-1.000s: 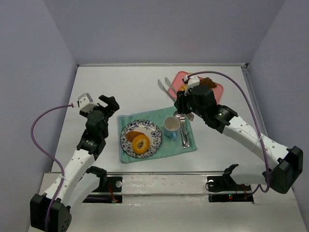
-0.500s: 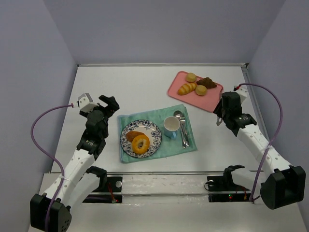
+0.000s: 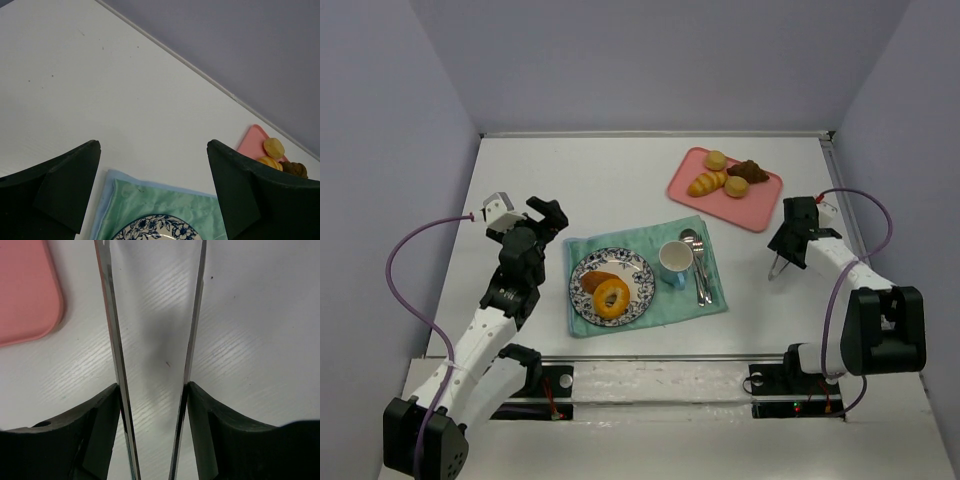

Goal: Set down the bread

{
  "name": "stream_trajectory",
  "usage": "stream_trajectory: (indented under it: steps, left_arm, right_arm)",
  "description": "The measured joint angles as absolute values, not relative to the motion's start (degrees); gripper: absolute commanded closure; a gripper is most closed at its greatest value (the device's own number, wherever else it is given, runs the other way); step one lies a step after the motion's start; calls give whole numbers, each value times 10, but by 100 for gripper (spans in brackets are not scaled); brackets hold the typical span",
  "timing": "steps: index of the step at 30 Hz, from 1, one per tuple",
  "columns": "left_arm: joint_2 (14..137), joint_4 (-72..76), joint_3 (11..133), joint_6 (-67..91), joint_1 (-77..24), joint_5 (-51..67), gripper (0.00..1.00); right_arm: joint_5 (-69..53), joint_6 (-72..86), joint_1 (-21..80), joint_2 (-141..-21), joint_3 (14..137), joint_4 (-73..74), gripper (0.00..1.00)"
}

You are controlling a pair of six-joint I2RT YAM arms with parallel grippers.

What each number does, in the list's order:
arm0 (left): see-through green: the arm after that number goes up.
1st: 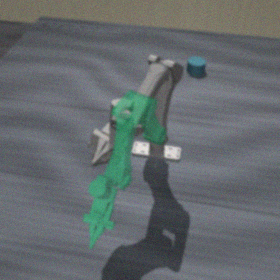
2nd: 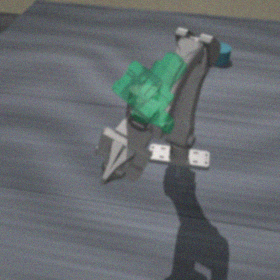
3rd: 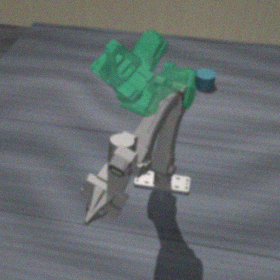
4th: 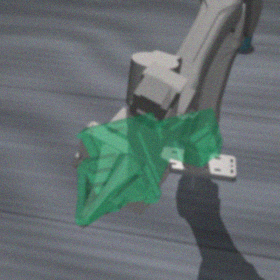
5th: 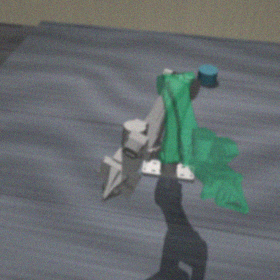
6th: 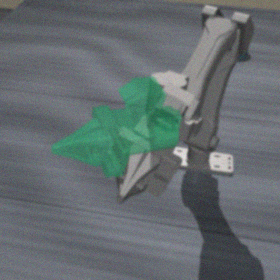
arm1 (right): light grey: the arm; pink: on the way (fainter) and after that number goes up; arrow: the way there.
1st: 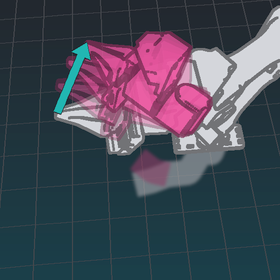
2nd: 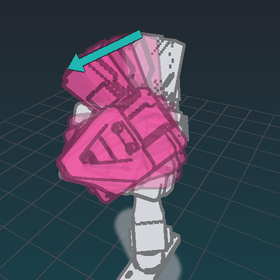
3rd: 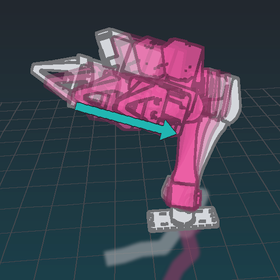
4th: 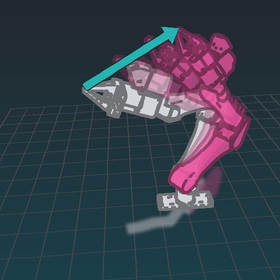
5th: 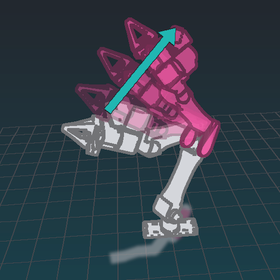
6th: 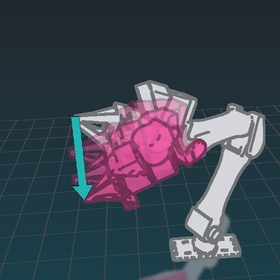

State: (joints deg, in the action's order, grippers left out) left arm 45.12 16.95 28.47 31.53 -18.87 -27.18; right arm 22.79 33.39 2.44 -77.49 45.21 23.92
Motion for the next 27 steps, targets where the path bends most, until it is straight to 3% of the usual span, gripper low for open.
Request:
stream_trajectory:
  steps: [10, 12, 13, 18, 19, 27]
  left_arm:
    - [450, 170, 285, 315, -189, -271, 1]
    - [449, 170, 285, 315, -189, -271, 1]
    - [448, 170, 285, 315, -189, -271, 1]
    - [448, 173, 285, 315, -189, -269, 1]
    - [448, 173, 285, 315, -189, -269, 1]
    - [435, 173, 284, 315, -189, -268, 1]
  right_arm:
    - [192, 370, 18, -715, 416, 256, 35]
    - [183, 381, 18, -684, 396, 264, 29]
    - [179, 388, 18, -667, 383, 271, 21]
    - [166, 408, 18, -653, 355, 309, 9]
    - [164, 408, 18, -653, 355, 313, 2]
    - [162, 396, 18, -579, 372, 332, 0]
